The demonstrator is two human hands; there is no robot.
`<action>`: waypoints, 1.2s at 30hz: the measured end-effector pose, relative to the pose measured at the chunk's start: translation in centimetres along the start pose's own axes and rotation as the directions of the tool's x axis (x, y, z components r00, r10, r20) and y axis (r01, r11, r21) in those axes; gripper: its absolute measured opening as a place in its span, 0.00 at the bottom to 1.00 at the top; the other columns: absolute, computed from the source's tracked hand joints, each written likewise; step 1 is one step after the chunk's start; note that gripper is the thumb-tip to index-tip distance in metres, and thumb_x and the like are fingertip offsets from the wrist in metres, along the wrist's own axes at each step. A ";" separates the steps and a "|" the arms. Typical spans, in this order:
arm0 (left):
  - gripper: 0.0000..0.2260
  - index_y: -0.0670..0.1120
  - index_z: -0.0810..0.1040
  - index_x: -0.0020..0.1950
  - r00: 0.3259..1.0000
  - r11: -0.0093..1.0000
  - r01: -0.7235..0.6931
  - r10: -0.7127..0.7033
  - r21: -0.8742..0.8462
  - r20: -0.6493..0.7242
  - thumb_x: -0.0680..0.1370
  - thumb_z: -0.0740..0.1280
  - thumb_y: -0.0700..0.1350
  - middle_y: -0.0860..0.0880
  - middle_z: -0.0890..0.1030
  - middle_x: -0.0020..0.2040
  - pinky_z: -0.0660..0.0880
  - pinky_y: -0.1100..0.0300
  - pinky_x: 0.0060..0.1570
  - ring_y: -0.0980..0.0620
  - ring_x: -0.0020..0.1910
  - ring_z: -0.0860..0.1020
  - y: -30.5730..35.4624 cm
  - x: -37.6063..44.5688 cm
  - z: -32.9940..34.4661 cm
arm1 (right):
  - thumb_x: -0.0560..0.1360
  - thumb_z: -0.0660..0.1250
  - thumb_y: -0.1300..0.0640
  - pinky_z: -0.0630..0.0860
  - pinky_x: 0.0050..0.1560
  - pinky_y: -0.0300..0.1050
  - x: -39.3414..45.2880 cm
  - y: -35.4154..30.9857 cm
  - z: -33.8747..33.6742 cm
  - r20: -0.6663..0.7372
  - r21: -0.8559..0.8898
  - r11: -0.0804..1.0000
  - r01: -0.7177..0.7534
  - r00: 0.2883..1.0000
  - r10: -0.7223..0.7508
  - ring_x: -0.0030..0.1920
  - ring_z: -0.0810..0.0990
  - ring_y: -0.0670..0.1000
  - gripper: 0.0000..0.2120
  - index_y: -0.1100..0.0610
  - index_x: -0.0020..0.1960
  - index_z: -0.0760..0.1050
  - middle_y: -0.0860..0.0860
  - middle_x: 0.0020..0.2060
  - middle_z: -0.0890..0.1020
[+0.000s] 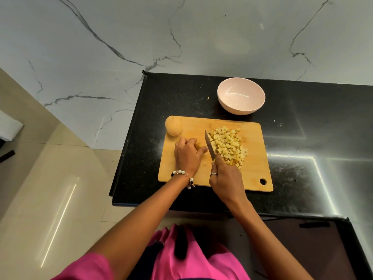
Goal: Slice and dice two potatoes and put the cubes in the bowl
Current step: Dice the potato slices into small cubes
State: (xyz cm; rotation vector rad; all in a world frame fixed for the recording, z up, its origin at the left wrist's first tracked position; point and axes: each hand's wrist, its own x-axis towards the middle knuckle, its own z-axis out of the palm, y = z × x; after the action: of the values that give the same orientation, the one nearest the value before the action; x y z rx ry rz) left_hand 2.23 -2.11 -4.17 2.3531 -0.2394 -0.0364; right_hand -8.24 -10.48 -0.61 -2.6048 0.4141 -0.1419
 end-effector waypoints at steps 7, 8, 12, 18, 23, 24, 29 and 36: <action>0.16 0.43 0.77 0.59 0.999 0.996 0.029 -0.031 0.087 0.023 0.74 0.70 0.47 0.43 0.75 0.56 0.69 0.55 0.57 0.45 0.56 0.72 0.9 0.7 0.4 | 0.80 0.56 0.58 0.60 0.32 0.46 0.3 0.5 -0.8 -0.050 0.005 1.000 -0.019 0.999 0.019 0.37 0.78 0.62 0.18 0.61 0.68 0.68 0.59 0.36 0.82; 0.16 0.43 0.77 0.60 0.999 0.996 0.021 -0.023 0.082 0.028 0.74 0.70 0.45 0.43 0.76 0.56 0.70 0.54 0.56 0.45 0.56 0.73 0.9 0.8 0.3 | 0.80 0.55 0.58 0.60 0.32 0.46 0.3 0.6 -0.8 -0.046 0.003 1.000 -0.016 0.999 0.016 0.37 0.78 0.62 0.18 0.61 0.68 0.68 0.59 0.36 0.82; 0.17 0.43 0.78 0.59 0.996 0.998 -0.066 0.066 0.003 0.067 0.71 0.72 0.37 0.45 0.79 0.52 0.75 0.55 0.53 0.50 0.50 0.77 0.1 1.7 -0.7 | 0.80 0.55 0.57 0.68 0.33 0.50 0.1 0.6 -0.5 0.019 0.009 1.000 0.013 1.000 -0.013 0.37 0.78 0.61 0.19 0.60 0.70 0.67 0.59 0.37 0.82; 0.20 0.42 0.79 0.60 0.973 0.981 -0.178 0.186 -0.072 0.133 0.68 0.74 0.35 0.46 0.81 0.50 0.75 0.62 0.51 0.52 0.48 0.78 -0.7 1.9 -2.2 | 0.79 0.54 0.57 0.66 0.34 0.47 0.1 0.3 0.3 0.120 -0.150 0.988 0.025 0.993 -0.007 0.43 0.78 0.61 0.24 0.58 0.74 0.58 0.59 0.43 0.81; 0.17 0.41 0.80 0.59 0.981 0.988 -0.155 0.153 0.006 0.117 0.70 0.74 0.42 0.44 0.78 0.50 0.75 0.55 0.51 0.49 0.49 0.76 -0.8 1.5 -1.9 | 0.80 0.53 0.56 0.66 0.34 0.47 0.1 0.3 0.8 0.124 -0.204 0.978 0.047 0.992 -0.022 0.43 0.79 0.61 0.25 0.57 0.76 0.55 0.59 0.44 0.80; 0.16 0.41 0.80 0.58 0.980 0.987 -0.159 0.156 0.016 0.120 0.71 0.73 0.42 0.44 0.78 0.50 0.74 0.55 0.52 0.49 0.50 0.76 -0.8 1.6 -2.0 | 0.80 0.53 0.57 0.67 0.34 0.48 0.2 0.2 0.8 0.114 -0.185 0.982 0.048 0.993 -0.027 0.42 0.78 0.61 0.25 0.57 0.76 0.56 0.59 0.43 0.80; 0.14 0.41 0.80 0.58 0.981 0.985 -0.163 0.155 0.062 0.114 0.74 0.70 0.43 0.43 0.79 0.51 0.74 0.55 0.52 0.48 0.51 0.76 -0.7 1.8 -2.0 | 0.79 0.54 0.58 0.64 0.33 0.47 0.4 -0.2 1.0 0.106 -0.127 0.991 0.041 0.994 -0.028 0.41 0.78 0.61 0.24 0.58 0.74 0.58 0.60 0.41 0.80; 0.15 0.42 0.80 0.59 0.990 0.992 -0.103 0.095 0.072 0.102 0.74 0.71 0.44 0.43 0.79 0.53 0.71 0.58 0.52 0.48 0.52 0.76 -0.6 1.9 -1.9 | 0.80 0.53 0.57 0.64 0.33 0.47 0.4 -0.1 1.3 0.099 -0.138 0.989 0.062 0.994 -0.049 0.41 0.78 0.62 0.23 0.58 0.74 0.59 0.60 0.40 0.80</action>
State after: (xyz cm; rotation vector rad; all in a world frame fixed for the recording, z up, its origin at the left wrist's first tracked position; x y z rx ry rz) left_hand 4.33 -0.70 -3.12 2.4160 -0.4123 -0.0963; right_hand -7.59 -9.88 -1.70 -2.7499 0.3284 -0.0066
